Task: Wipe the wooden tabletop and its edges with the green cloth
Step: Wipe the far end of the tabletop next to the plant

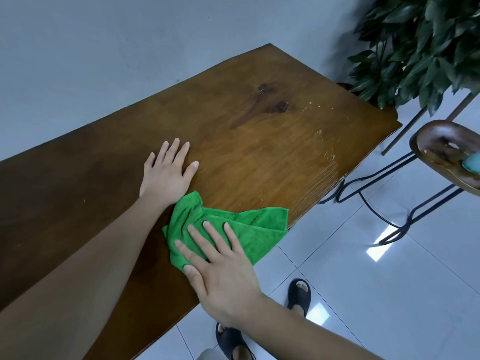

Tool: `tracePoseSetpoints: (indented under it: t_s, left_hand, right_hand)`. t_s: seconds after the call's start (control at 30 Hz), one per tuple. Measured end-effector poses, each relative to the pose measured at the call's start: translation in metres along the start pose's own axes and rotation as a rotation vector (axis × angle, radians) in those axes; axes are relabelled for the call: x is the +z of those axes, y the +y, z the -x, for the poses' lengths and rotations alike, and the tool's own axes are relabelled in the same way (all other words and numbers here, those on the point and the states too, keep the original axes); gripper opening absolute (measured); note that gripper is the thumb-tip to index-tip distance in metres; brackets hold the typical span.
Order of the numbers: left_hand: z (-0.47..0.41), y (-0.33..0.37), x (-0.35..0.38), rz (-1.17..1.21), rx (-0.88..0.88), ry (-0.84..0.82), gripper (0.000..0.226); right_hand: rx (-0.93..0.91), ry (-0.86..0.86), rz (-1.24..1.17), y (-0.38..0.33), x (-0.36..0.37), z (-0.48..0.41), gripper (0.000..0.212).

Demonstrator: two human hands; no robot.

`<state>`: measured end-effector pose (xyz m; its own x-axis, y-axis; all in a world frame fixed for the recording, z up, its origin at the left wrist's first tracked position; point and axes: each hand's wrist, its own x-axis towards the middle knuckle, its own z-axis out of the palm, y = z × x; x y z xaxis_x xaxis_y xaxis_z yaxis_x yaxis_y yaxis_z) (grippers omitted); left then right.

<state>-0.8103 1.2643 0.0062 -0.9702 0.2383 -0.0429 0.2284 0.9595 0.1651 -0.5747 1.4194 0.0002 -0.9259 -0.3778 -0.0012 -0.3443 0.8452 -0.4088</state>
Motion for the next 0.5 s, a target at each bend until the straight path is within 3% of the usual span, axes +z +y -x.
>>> tracePoseSetpoints:
  t_s: [0.5]
  left_hand:
    - [-0.014,0.000,0.006,-0.050,0.013,-0.010,0.080]
  right_hand:
    - [0.130,0.028,0.152,0.136,-0.049,-0.031,0.060]
